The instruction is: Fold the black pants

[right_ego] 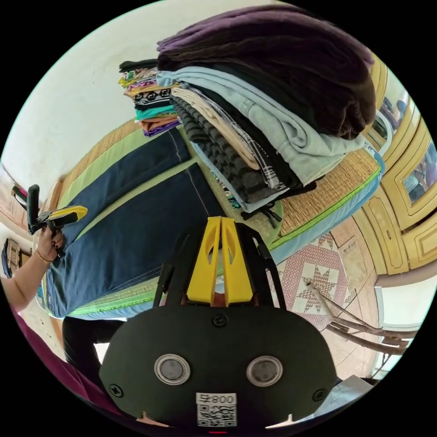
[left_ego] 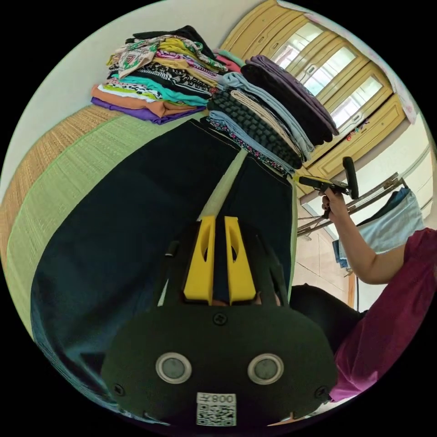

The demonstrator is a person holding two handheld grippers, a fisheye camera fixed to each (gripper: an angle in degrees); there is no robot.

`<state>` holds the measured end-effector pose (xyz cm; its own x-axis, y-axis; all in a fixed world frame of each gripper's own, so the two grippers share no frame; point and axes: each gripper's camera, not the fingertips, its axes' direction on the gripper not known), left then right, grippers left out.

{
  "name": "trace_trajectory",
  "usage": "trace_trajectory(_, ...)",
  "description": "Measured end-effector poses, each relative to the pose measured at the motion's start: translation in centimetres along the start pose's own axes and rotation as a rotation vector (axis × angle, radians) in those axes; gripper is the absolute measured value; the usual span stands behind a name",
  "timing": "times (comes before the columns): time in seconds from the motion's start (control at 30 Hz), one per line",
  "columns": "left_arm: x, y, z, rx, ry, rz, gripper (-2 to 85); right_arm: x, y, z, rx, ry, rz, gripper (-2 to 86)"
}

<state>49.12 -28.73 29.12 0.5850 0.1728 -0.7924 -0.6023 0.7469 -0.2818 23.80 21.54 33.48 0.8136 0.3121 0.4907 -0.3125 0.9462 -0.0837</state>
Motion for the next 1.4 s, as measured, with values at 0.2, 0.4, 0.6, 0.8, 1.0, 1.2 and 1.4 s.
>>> trace_trajectory(0.2, -2.9, 16.4, -10.3, -0.043, -0.220, -0.336, 1.6, -17.9, 0.1, 0.0, -0.124, -0.308, -0.383, 0.0)
trace_trajectory(0.4, -5.4, 28.9, -17.0, -0.032, -0.291, -0.595, 0.3, -34.8, 1.6, 0.8, -0.275, -0.406, -0.660, 0.0)
trace_trajectory(0.6, -6.2, 37.3, -25.5, 0.145, -0.177, -0.646, 0.3, -42.5, 0.1, -1.2, -0.340, -0.301, -0.693, 0.2)
trace_trajectory(0.8, -8.2, 50.0, -36.1, 0.277, -0.313, -0.814, 0.9, -54.8, -2.9, -7.4, -0.276, -0.482, -0.827, 1.5)
trace_trajectory(1.0, -11.5, 59.9, -43.1, 0.334, -0.428, -0.934, 0.9, -75.3, -2.3, -10.9, -0.254, -0.596, -1.163, 5.8)
trace_trajectory(1.2, -13.7, 65.3, -46.9, 0.310, -0.409, -0.941, 0.2, -91.3, -0.3, -11.5, -0.199, -0.487, -1.328, 6.4)
trace_trajectory(1.4, -14.3, 69.3, -51.0, 0.319, -0.386, -0.922, 0.1, -99.1, -0.1, -11.2, -0.246, -0.456, -1.322, 4.3)
